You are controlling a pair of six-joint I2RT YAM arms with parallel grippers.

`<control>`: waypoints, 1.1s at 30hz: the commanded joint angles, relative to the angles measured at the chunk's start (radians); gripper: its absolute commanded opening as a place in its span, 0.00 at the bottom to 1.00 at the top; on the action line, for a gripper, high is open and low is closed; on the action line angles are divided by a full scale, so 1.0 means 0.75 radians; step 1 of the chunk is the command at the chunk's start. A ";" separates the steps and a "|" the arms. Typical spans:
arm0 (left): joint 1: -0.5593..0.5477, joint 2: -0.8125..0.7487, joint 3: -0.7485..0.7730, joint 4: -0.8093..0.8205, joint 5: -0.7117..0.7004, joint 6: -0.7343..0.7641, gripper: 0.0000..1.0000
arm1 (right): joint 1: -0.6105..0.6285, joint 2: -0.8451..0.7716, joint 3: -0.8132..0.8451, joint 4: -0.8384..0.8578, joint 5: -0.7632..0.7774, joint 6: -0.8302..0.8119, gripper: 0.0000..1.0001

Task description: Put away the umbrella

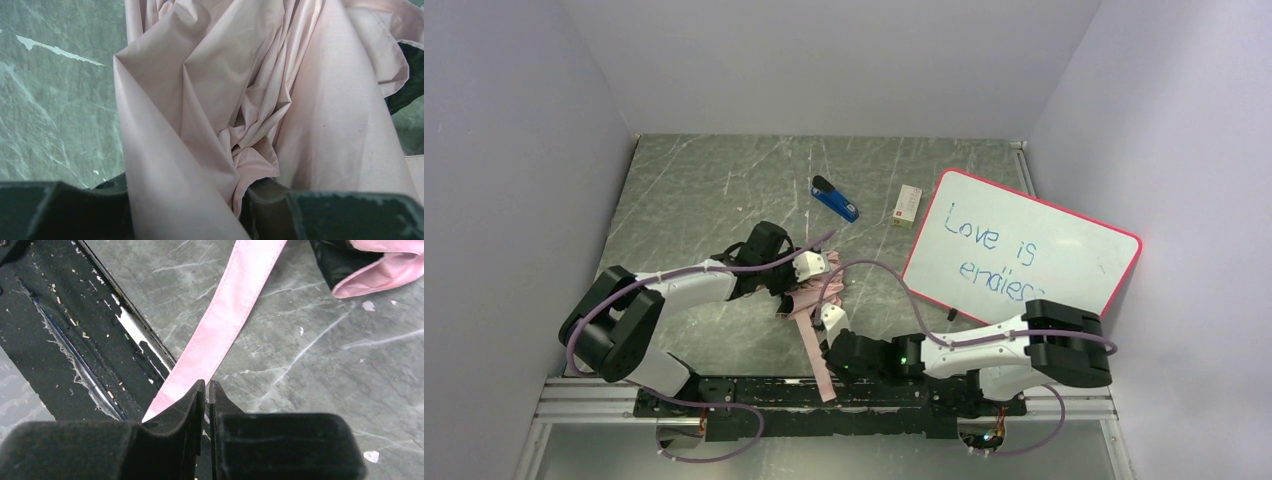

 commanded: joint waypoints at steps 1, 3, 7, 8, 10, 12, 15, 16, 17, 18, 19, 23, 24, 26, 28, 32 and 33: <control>-0.014 0.024 -0.061 -0.154 -0.179 0.024 0.05 | 0.006 -0.094 -0.067 0.062 0.094 0.055 0.13; -0.026 0.024 -0.056 -0.151 -0.182 0.017 0.05 | 0.005 -0.151 -0.105 0.093 0.124 0.079 0.13; -0.039 0.051 -0.037 -0.149 -0.192 0.001 0.05 | 0.005 -0.243 -0.168 0.110 0.157 0.147 0.14; -0.043 0.054 -0.036 -0.145 -0.194 -0.001 0.05 | 0.005 -0.262 -0.179 0.101 0.168 0.163 0.15; -0.049 0.054 -0.036 -0.136 -0.196 -0.006 0.05 | 0.005 -0.299 -0.196 0.078 0.192 0.202 0.16; -0.055 0.049 -0.035 -0.132 -0.203 -0.018 0.05 | 0.006 -0.339 -0.214 0.063 0.220 0.241 0.17; -0.069 0.044 -0.030 -0.127 -0.216 -0.048 0.05 | 0.005 -0.413 -0.242 0.054 0.275 0.310 0.18; -0.073 0.042 -0.030 -0.125 -0.218 -0.057 0.05 | 0.005 -0.438 -0.252 0.049 0.299 0.329 0.19; -0.079 0.039 -0.032 -0.123 -0.218 -0.066 0.05 | 0.005 -0.462 -0.259 0.038 0.325 0.350 0.20; -0.085 0.036 -0.036 -0.117 -0.221 -0.074 0.05 | 0.006 -0.487 -0.266 0.029 0.347 0.361 0.21; -0.091 0.034 -0.038 -0.109 -0.231 -0.083 0.05 | 0.005 -0.508 -0.267 0.018 0.367 0.368 0.21; -0.107 0.024 -0.042 -0.086 -0.261 -0.107 0.05 | 0.005 -0.572 -0.278 -0.022 0.402 0.364 0.25; -0.108 0.018 -0.047 -0.079 -0.261 -0.109 0.05 | 0.005 -0.583 -0.282 -0.031 0.405 0.364 0.26; -0.109 0.000 -0.064 -0.063 -0.262 -0.101 0.05 | 0.005 -0.608 -0.300 -0.038 0.410 0.370 0.26; -0.109 -0.016 -0.081 -0.046 -0.262 -0.088 0.05 | 0.005 -0.627 -0.323 -0.033 0.419 0.382 0.26; -0.109 -0.018 -0.091 -0.034 -0.310 -0.086 0.05 | 0.006 -0.639 -0.349 0.007 0.452 0.375 0.28; -0.109 -0.019 -0.092 -0.030 -0.306 -0.087 0.05 | 0.006 -0.637 -0.346 0.011 0.467 0.373 0.29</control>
